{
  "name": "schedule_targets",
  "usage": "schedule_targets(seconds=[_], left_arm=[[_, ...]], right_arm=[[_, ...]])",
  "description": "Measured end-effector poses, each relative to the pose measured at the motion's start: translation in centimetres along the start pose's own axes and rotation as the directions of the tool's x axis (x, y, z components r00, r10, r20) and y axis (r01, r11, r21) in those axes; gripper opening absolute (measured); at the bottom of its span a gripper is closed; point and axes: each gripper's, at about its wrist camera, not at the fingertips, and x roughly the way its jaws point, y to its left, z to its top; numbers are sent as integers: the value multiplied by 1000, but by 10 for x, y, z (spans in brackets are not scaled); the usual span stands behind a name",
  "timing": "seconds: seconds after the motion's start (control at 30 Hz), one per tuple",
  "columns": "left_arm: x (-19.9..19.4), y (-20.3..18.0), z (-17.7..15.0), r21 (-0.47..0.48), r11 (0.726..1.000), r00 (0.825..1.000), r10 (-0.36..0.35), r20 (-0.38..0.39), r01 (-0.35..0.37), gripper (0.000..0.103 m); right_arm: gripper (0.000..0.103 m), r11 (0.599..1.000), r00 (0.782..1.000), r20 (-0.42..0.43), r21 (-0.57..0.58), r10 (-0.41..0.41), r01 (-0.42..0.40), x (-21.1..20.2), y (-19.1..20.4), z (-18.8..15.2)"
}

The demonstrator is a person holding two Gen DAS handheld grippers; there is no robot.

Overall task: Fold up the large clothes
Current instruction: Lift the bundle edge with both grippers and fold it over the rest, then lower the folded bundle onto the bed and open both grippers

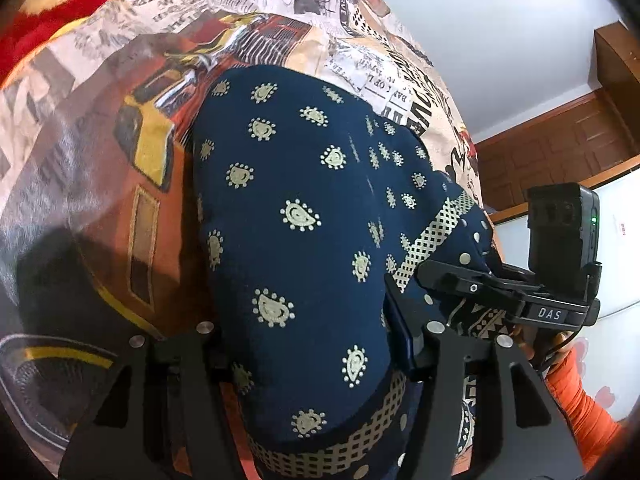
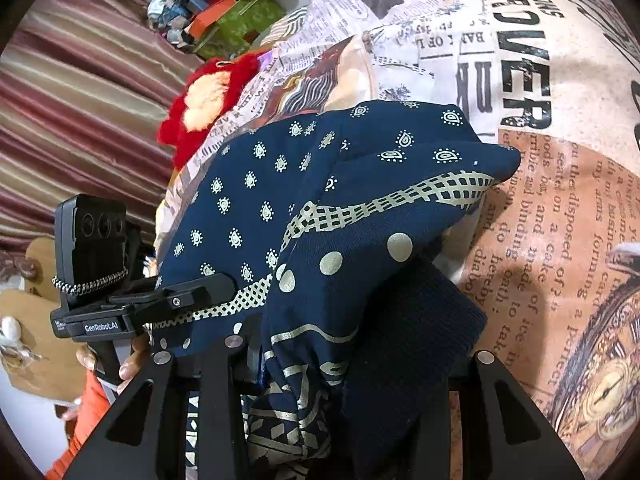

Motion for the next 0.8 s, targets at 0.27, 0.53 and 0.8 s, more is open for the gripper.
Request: schedule_targets(seconds=[0.27, 0.53, 0.8], left_arm=[[-20, 6, -18, 6, 992, 991, 124, 56, -124, 67], [-76, -35, -38, 135, 914, 910, 347, 227, -382, 66], [-67, -80, -71, 320, 782, 832, 424, 358, -535, 67]], right_arm=[[61, 995, 996, 26, -26, -91, 91, -9, 6, -8], [64, 982, 984, 83, -91, -157, 164, -53, 24, -23], [75, 871, 936, 259, -370, -237, 323, -82, 88, -49]])
